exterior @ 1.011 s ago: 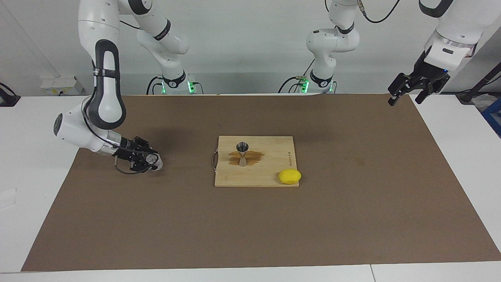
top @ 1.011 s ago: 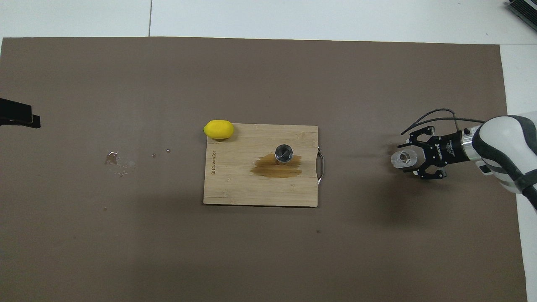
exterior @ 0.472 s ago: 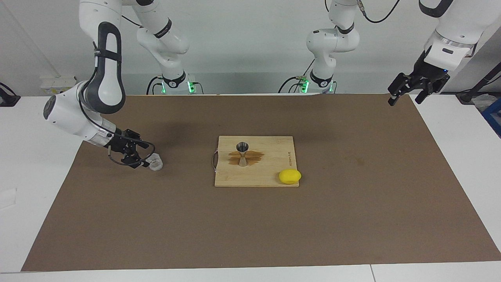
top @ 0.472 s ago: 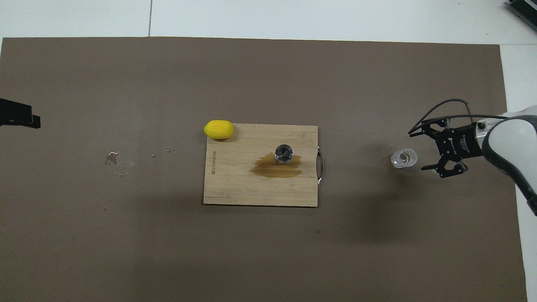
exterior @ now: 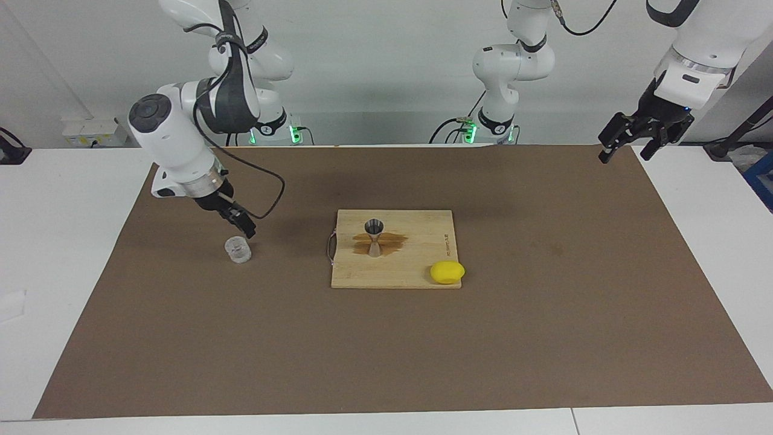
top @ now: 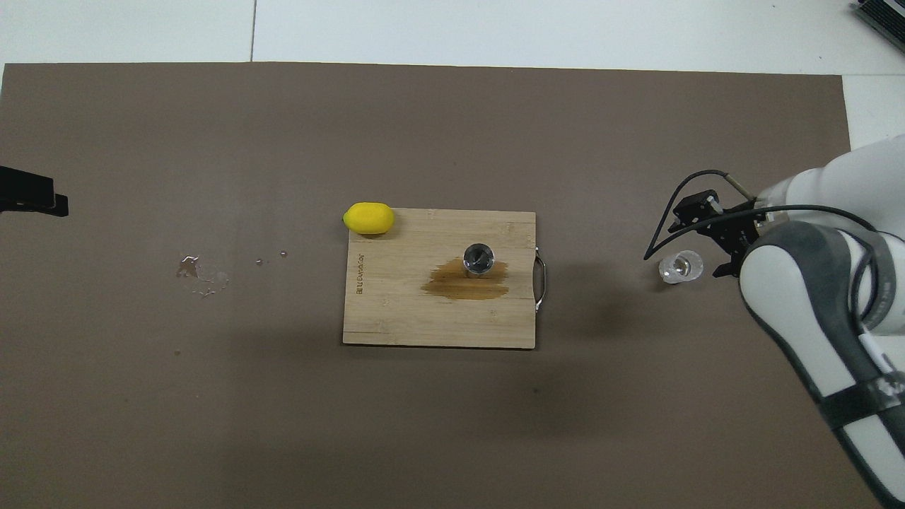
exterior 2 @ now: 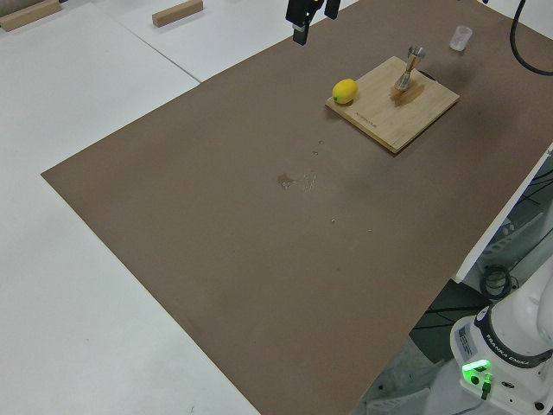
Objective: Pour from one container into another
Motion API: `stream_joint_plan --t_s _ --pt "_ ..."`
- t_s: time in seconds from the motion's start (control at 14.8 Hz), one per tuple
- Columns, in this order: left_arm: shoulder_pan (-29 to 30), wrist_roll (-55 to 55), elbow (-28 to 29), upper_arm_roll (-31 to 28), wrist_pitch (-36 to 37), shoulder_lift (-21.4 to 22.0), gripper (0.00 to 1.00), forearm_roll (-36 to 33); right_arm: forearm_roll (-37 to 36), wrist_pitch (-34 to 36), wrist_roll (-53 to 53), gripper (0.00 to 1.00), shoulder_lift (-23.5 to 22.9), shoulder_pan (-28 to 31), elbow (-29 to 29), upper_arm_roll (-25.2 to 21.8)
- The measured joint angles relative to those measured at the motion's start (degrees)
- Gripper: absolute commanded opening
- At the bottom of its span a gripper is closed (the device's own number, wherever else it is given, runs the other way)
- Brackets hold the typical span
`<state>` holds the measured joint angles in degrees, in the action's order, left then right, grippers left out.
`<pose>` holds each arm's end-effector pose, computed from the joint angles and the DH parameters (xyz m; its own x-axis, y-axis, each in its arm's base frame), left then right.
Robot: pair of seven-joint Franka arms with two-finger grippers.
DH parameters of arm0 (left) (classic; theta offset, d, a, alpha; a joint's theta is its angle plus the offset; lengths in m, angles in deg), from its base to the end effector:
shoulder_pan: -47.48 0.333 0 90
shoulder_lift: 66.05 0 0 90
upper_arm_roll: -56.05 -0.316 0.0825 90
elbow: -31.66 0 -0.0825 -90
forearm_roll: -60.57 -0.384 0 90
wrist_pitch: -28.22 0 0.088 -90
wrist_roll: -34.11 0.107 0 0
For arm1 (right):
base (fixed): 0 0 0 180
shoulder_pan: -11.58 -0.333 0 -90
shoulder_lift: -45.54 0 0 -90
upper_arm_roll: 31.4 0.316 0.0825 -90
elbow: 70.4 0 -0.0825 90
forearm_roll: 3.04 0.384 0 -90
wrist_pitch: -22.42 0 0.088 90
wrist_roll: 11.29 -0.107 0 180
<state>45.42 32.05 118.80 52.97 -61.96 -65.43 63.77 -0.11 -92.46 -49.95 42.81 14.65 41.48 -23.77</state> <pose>0.5520 0.0041 0.6545 0.9966 0.0538 0.0618 0.0502 -0.9970 0.0586 0.5674 0.0475 0.4535 0.8158 -0.5776 -0.0295 -0.5783 -0.8146 -0.0440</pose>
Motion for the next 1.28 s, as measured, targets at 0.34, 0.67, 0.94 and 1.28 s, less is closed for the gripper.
stream_joint_plan --t_s 0.34,0.67,0.94,1.28 --pt "-0.48 0.0 0.01 0.0 0.0 0.01 1.0 -1.54 -7.67 7.44 12.5 1.0 3.54 -3.66 -7.33 0.15" --pt "-1.58 -0.06 0.01 0.41 -0.06 0.07 1.0 -2.1 -7.7 18.78 22.56 1.0 4.12 -2.71 -17.54 -0.77" --pt "-2.37 -1.26 0.01 0.46 -0.06 0.07 1.0 -2.22 -6.16 25.44 25.07 1.0 4.1 -0.9 -21.82 -0.88" --pt "-2.3 -1.5 0.01 0.1 -0.07 0.08 1.0 -3.45 -5.14 28.36 31.77 1.0 4.1 0.54 -21.62 -0.9"
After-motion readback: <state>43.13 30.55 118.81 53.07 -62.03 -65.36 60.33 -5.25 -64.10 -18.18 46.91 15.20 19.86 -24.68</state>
